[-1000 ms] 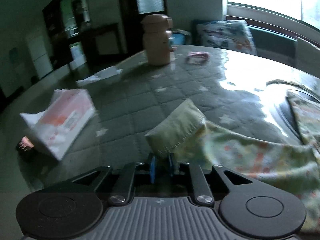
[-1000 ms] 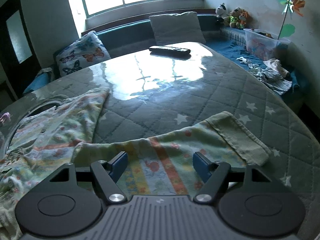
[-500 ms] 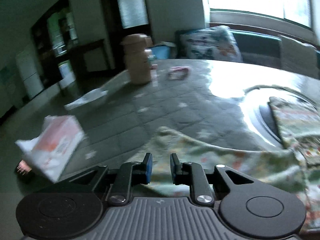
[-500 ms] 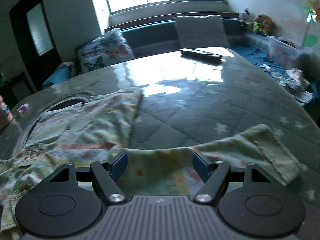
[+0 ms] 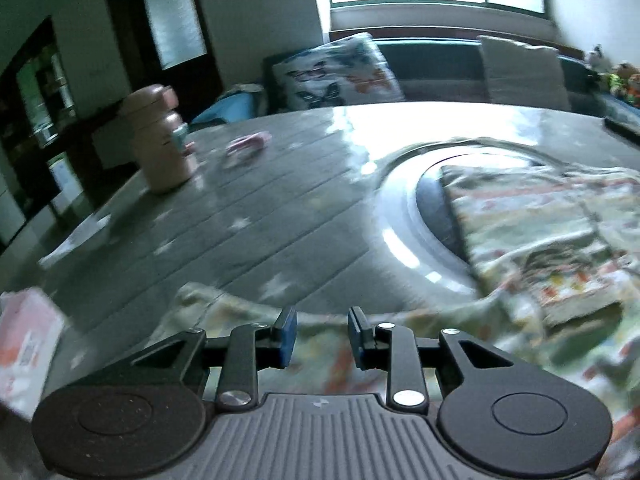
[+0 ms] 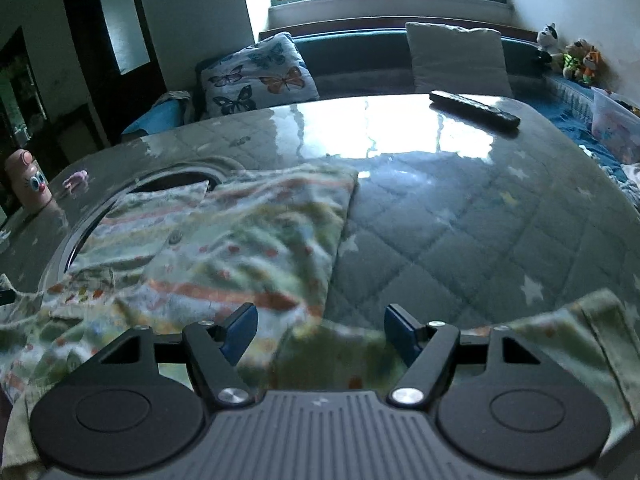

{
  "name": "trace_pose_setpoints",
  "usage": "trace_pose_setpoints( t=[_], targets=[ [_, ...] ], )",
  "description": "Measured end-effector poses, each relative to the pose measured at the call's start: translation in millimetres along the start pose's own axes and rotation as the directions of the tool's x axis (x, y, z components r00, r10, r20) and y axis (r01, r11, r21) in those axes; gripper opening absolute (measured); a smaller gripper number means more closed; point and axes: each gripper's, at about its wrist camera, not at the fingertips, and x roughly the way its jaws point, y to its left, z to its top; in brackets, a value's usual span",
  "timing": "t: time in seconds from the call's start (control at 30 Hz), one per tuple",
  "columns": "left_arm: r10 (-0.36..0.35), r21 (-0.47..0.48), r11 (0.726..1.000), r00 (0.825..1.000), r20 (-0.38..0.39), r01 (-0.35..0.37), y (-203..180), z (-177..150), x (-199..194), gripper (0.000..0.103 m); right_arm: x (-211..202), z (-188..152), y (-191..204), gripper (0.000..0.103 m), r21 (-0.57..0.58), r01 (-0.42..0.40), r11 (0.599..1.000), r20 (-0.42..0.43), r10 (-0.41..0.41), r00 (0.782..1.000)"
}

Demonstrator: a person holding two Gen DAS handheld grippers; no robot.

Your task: Fold clothes

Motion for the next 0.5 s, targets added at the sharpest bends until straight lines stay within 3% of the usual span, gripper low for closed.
trace_pose_setpoints(
  t=[0.3,0.5],
  targets=[
    [-0.136,0.083,0.987,0.991,-0.002,0.135,-47.6,47.1,45.4,0.031,39.6,47.6,-14.2,0.054,0.038,-0.008,0.999,0.008,0.007,1.000],
    [-0.166,0.117,0.979,0.986,-0.023,0.168,-68.0,71.3,81.5,0.031,70.2,67.6,-18.2,0.046,0.041,-0.004,0.999,-0.006,0.004,1.000]
  ],
)
